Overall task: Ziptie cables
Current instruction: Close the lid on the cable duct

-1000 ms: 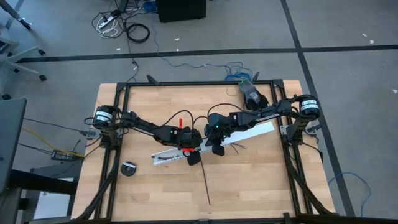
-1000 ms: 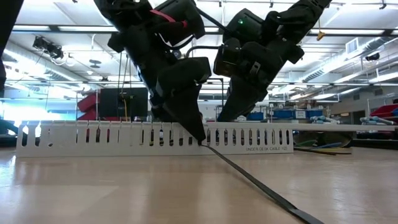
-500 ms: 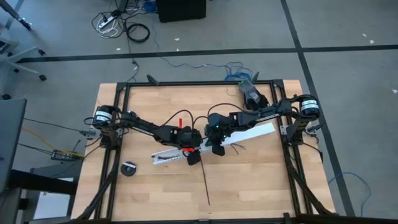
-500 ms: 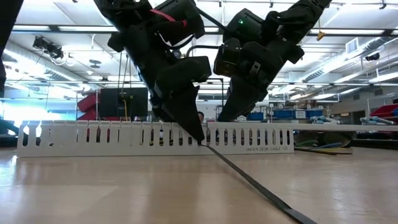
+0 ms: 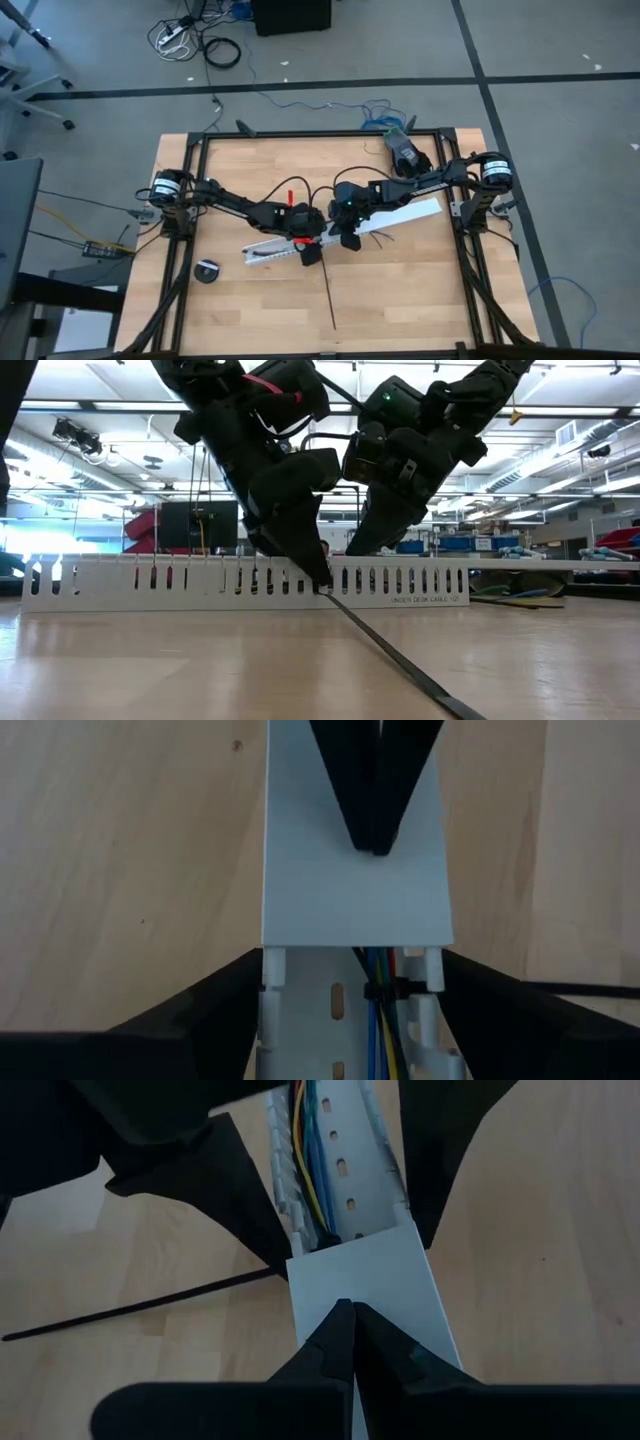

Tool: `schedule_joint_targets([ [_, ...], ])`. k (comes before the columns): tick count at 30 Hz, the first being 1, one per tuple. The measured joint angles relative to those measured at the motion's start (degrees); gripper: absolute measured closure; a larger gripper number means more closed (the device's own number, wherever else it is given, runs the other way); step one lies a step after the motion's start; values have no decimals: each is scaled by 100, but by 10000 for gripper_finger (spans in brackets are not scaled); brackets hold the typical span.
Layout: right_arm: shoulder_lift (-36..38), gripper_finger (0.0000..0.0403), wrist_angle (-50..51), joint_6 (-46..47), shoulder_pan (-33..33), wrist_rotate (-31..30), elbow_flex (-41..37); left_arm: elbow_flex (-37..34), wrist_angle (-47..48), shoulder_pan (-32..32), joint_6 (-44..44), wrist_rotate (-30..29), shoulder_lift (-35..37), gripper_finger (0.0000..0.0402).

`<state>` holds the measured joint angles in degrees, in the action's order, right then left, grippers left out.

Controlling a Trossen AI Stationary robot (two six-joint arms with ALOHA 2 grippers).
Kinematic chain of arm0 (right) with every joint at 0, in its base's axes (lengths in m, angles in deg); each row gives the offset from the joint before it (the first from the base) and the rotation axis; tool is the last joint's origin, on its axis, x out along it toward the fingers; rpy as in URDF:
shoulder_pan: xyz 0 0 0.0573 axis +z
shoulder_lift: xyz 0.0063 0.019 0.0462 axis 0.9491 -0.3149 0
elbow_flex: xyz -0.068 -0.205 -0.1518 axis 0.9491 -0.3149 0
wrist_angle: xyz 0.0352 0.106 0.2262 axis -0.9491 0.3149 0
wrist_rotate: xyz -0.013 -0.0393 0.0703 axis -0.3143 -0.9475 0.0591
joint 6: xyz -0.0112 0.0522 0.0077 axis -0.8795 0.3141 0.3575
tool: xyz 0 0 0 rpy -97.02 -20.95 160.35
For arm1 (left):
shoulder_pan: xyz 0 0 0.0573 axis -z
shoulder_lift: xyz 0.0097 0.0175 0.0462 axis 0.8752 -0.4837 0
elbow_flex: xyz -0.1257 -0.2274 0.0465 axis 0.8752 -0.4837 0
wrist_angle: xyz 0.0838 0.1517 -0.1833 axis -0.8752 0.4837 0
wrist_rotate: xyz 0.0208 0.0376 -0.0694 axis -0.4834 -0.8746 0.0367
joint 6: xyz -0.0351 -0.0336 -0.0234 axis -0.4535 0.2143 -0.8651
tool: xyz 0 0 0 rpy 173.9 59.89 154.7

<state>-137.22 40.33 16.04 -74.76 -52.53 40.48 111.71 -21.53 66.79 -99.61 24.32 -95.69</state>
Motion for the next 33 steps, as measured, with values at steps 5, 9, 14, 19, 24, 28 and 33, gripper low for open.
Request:
schedule_joint_targets([
  [5,0,403,-25,0,0,0,2,0,-13,2,-7,-114,0,124],
  [9,13,403,-20,-42,0,-5,2,0,63,2,1,-114,0,124],
  [14,46,403,22,-48,0,36,7,0,128,2,152,-32,0,124],
  [19,24,403,62,-48,-4,81,11,0,267,2,181,92,0,123],
  [24,24,403,69,-46,-4,92,11,0,350,2,172,71,0,123],
  [28,24,403,48,-50,-4,116,9,0,324,2,170,20,0,129],
  [33,123,403,-7,-130,10,164,-7,0,320,2,166,-10,0,151],
])
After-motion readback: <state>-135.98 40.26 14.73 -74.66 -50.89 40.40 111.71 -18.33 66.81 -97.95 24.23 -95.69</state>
